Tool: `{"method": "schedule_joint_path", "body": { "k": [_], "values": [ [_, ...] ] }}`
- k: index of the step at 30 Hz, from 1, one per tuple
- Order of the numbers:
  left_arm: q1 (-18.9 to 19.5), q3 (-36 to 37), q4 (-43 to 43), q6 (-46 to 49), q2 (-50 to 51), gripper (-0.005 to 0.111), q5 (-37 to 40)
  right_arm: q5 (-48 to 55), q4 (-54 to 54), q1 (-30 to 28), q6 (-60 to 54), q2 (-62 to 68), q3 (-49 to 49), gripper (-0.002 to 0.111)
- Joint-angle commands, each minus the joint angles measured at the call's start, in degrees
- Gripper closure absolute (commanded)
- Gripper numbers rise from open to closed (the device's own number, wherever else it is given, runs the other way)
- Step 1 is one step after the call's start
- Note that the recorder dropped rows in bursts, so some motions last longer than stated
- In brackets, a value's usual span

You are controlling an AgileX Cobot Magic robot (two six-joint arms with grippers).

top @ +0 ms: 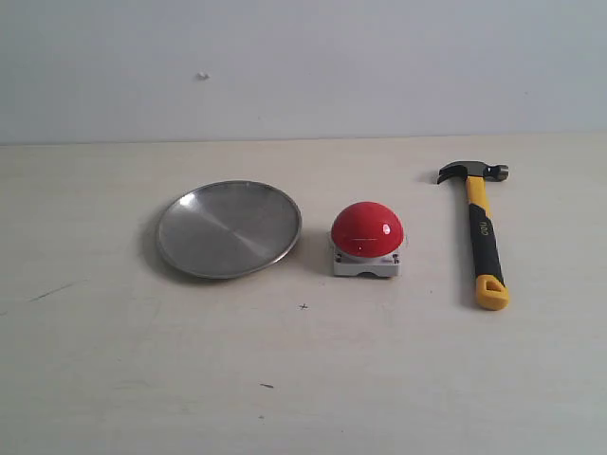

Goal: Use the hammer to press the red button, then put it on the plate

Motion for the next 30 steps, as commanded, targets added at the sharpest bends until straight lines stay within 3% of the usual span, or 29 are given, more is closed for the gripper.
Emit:
{"method": "schedule_joint_path", "body": {
  "k": [1,10,14,16,23,30],
  "values": [
    [0.16,-0.05,0.30,0.18,-0.44,0.107,-0.09,-1.54,-0.12,-0.29,-0.42,-0.36,0.27,0.108],
    [0.16,-0.05,0.30,0.18,-0.44,0.107,-0.09,-25.98,10.69,-0.29,7.81,-0.36,0.27,0.108],
    [0.16,-0.05,0.30,0.18,-0.44,0.107,-0.09,-42.01,12.37,-0.29,15.33,-0.36,0.27,0.108],
    [0.16,-0.05,0.30,0.18,-0.44,0.107,-0.09,-44.28,12.37,-0.29,16.10,0.62,-3.85,0.108],
    [0.16,-0.05,0.30,0.18,-0.44,0.107,-0.09,-27.70,12.25,-0.29,7.98,25.68,-27.99,0.108],
    [0.16,-0.05,0.30,0.18,-0.44,0.107,-0.09,7.09,12.35,-0.18,-0.22,67.74,-57.16,0.108]
  ]
}}
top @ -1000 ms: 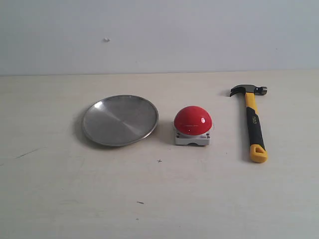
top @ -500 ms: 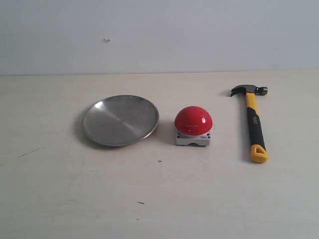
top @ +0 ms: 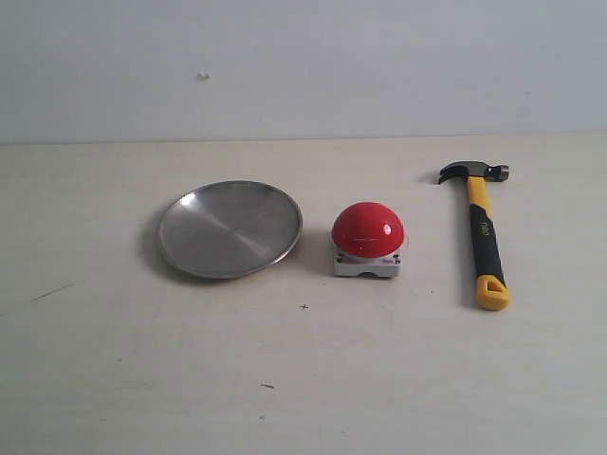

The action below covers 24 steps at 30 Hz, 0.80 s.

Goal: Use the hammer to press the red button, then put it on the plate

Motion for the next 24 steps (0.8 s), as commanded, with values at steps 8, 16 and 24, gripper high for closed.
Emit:
{"method": "schedule_joint_path", "body": {
  "k": [8,16,24],
  "values": [
    [0.16,-0.05,0.30,0.18,-0.44,0.107,-0.09,50.15,1.21,-0.18,-10.94,55.14,-44.45,0.108],
    [0.16,-0.05,0.30,0.18,-0.44,0.107,-0.09,67.57,0.79,-0.18,-11.81,80.40,-73.16,0.108],
    [0.16,-0.05,0.30,0.18,-0.44,0.107,-0.09,69.10,3.25,-0.18,-12.62,95.74,-92.04,0.096]
  ]
}}
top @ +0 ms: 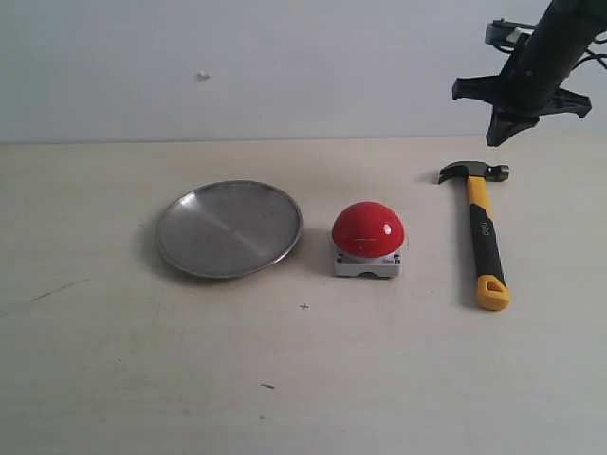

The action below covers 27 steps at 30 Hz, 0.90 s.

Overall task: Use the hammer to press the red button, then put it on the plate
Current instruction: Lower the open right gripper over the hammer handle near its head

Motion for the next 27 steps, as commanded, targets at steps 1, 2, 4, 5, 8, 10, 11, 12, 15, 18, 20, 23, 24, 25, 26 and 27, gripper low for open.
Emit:
{"method": "schedule_joint_path", "body": {
  "k": [1,2,4,5,8,10,11,12,15,18,20,23,24,25,26,27],
  "values": [
    [0.16,-0.05,0.30,0.18,-0.44,0.107,-0.09,0.84,2.48,-0.18,-1.33,5.44,-5.07,0.091],
    [0.16,-0.05,0.30,0.18,-0.44,0.107,-0.09,0.84,2.53,-0.18,-1.33,6.12,-5.07,0.087],
    [0.16,-0.05,0.30,0.18,-0.44,0.107,-0.09,0.84,2.30,-0.18,-1.33,7.40,-5.07,0.074],
    [0.16,-0.05,0.30,0.18,-0.44,0.107,-0.09,0.84,2.16,-0.18,-1.33,7.92,-5.07,0.070],
    [0.16,-0.05,0.30,0.18,-0.44,0.107,-0.09,0.84,2.39,-0.18,-1.21,9.00,-5.07,0.060],
    [0.16,-0.05,0.30,0.18,-0.44,0.107,-0.09,0.84,2.14,-0.18,-1.21,9.22,-4.80,0.059],
    [0.16,-0.05,0.30,0.18,-0.44,0.107,-0.09,0.84,2.14,-0.18,-1.21,9.27,-4.81,0.059],
    [0.16,-0.05,0.30,0.18,-0.44,0.107,-0.09,0.84,1.78,-0.18,-1.21,9.27,-4.81,0.059],
    [0.16,-0.05,0.30,0.18,-0.44,0.107,-0.09,0.84,0.73,-0.18,-0.20,9.27,-4.81,0.059],
    [0.16,-0.05,0.30,0.18,-0.44,0.107,-0.09,0.84,0.50,-0.18,0.10,9.50,-4.81,0.060],
    [0.16,-0.05,0.30,0.18,-0.44,0.107,-0.09,0.84,0.38,0.09,0.10,9.77,-4.81,0.060],
    [0.16,-0.05,0.30,0.18,-0.44,0.107,-0.09,0.84,-0.12,0.86,0.10,10.18,-4.81,0.060],
    [0.16,-0.05,0.30,0.18,-0.44,0.107,-0.09,0.84,-0.24,0.99,0.10,10.18,-4.81,0.060],
    [0.16,-0.05,0.30,0.18,-0.44,0.107,-0.09,0.84,-0.52,1.15,0.10,10.18,-4.81,0.060],
    [0.16,-0.05,0.30,0.18,-0.44,0.107,-0.09,0.84,-0.52,1.43,0.10,10.18,-4.81,0.060],
    [0.16,-0.05,0.30,0.18,-0.44,0.107,-0.09,0.84,-0.52,1.43,0.10,10.18,-4.81,0.060]
  ]
}}
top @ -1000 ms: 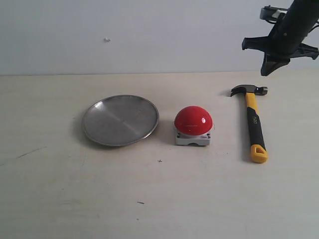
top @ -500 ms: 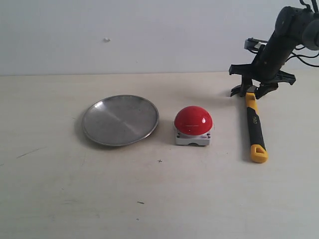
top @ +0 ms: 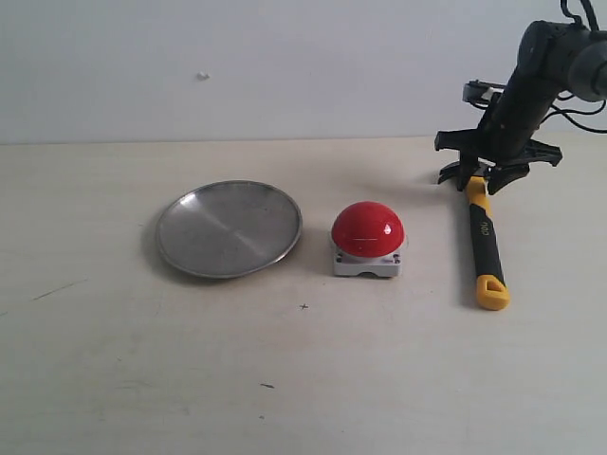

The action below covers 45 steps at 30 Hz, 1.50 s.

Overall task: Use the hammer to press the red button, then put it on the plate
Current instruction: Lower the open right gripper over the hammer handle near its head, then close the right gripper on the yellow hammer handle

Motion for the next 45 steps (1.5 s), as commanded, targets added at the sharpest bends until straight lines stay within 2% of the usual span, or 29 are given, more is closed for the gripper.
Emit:
{"method": "schedule_joint_path", "body": {
  "k": [1,8,20,28,30,32,41,45],
  "values": [
    [0.16,-0.05,0.30,0.16,-0.44,0.107,-0.09,-0.14,-0.77,1.08,0.17,-0.09,-0.35,0.060],
    [0.16,-0.05,0.30,0.16,-0.44,0.107,-0.09,-0.14,-4.54,1.13,1.31,-0.09,2.43,0.060],
    [0.16,-0.05,0.30,0.16,-0.44,0.107,-0.09,-0.14,-3.63,1.13,2.60,-0.09,2.43,0.061],
    [0.16,-0.05,0.30,0.16,-0.44,0.107,-0.09,-0.14,-4.04,1.13,3.64,-0.09,2.43,0.082],
    [0.16,-0.05,0.30,0.16,-0.44,0.107,-0.09,-0.14,-4.18,1.13,3.49,-0.09,2.43,0.092],
    [0.16,-0.05,0.30,0.16,-0.44,0.107,-0.09,-0.14,-4.68,1.13,1.76,-0.09,2.43,0.108],
    [0.16,-0.05,0.30,0.16,-0.44,0.107,-0.09,-0.14,-6.68,1.26,0.51,-4.14,2.43,0.108],
    [0.16,-0.05,0.30,0.16,-0.44,0.107,-0.09,-0.14,-6.99,3.16,0.51,-8.31,2.43,0.108]
  ]
}}
